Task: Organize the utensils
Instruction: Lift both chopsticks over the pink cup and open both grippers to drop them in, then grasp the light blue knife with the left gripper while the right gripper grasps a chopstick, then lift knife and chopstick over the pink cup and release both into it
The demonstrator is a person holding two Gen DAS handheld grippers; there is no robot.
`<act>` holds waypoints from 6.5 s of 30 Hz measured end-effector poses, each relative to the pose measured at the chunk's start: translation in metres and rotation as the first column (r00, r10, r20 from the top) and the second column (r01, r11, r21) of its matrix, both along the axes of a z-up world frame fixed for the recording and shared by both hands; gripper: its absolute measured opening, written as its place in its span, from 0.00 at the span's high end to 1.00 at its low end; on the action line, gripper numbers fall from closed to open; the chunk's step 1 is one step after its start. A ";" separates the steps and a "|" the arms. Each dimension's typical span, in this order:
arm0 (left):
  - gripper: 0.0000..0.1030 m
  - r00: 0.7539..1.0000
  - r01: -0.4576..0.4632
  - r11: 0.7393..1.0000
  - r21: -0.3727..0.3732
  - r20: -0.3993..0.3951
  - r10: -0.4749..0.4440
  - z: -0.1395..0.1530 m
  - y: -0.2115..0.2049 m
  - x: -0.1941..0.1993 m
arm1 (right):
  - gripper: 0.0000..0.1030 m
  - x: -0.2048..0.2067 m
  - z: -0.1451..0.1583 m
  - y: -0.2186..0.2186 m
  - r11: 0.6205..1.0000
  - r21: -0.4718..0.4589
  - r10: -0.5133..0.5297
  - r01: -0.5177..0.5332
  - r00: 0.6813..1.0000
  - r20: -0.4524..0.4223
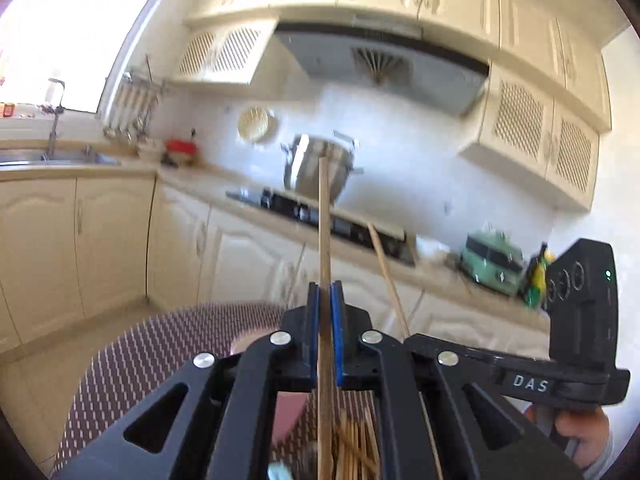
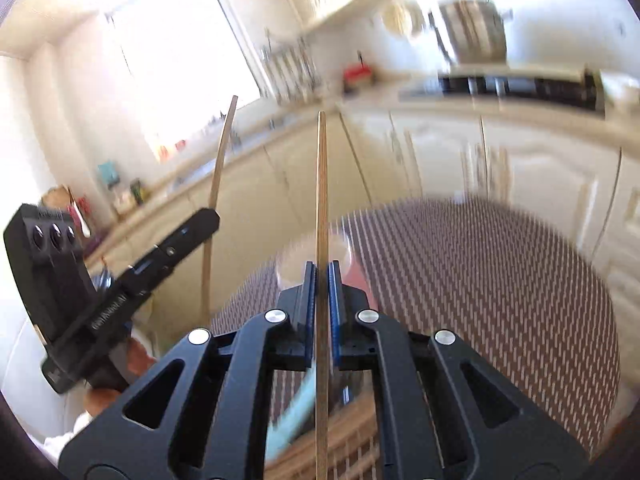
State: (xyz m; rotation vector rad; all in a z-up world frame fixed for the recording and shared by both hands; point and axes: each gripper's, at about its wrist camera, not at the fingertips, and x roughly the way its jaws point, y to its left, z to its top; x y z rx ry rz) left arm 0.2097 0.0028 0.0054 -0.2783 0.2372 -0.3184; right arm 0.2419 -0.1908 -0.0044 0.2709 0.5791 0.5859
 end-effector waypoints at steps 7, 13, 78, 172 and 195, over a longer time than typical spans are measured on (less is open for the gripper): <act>0.94 0.983 -0.072 0.994 -0.081 0.162 0.084 0.028 0.005 0.041 | 0.94 0.052 0.027 0.024 0.994 0.103 -0.056 0.038 0.982 0.178; 0.94 0.976 -0.108 0.986 -0.125 0.175 0.129 0.017 0.011 0.075 | 0.94 0.073 0.043 0.030 0.984 0.155 -0.123 0.085 0.960 0.253; 0.39 0.710 0.188 0.951 0.246 -0.703 0.042 -0.141 -0.019 0.006 | 0.52 -0.043 -0.070 0.003 0.945 -0.318 -0.113 0.076 0.989 -0.098; 0.66 0.978 -0.057 0.995 0.086 -0.195 0.073 -0.004 0.023 0.051 | 0.94 0.018 0.008 0.063 0.980 0.096 -0.197 0.172 0.873 0.447; 0.37 0.963 -0.175 0.968 0.180 -0.173 0.206 -0.003 0.035 0.020 | 0.94 -0.005 -0.014 0.064 0.980 -0.025 -0.170 0.195 0.903 0.396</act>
